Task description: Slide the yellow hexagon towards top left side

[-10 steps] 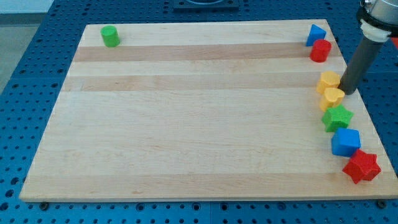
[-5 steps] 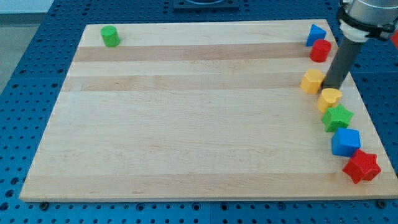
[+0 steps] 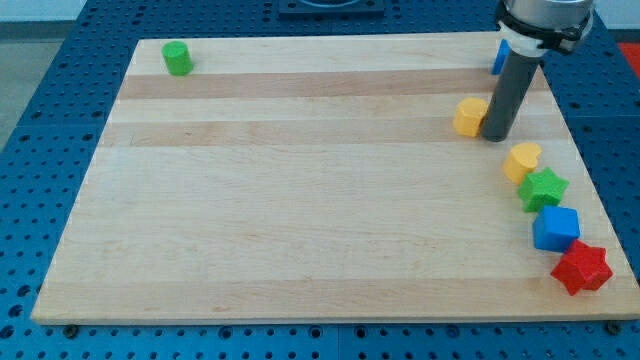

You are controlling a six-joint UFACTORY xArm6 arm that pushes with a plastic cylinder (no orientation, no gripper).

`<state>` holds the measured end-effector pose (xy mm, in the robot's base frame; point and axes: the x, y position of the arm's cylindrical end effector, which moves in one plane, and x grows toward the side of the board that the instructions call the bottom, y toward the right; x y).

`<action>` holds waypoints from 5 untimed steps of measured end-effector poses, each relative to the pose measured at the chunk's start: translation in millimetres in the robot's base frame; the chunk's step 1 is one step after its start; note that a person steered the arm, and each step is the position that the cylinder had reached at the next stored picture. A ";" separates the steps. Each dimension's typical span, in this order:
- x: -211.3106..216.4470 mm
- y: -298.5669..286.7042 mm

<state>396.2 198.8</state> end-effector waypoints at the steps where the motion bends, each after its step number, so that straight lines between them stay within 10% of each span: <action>1: -0.8 -11.6; 5: -38.3 -20.3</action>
<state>357.9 178.6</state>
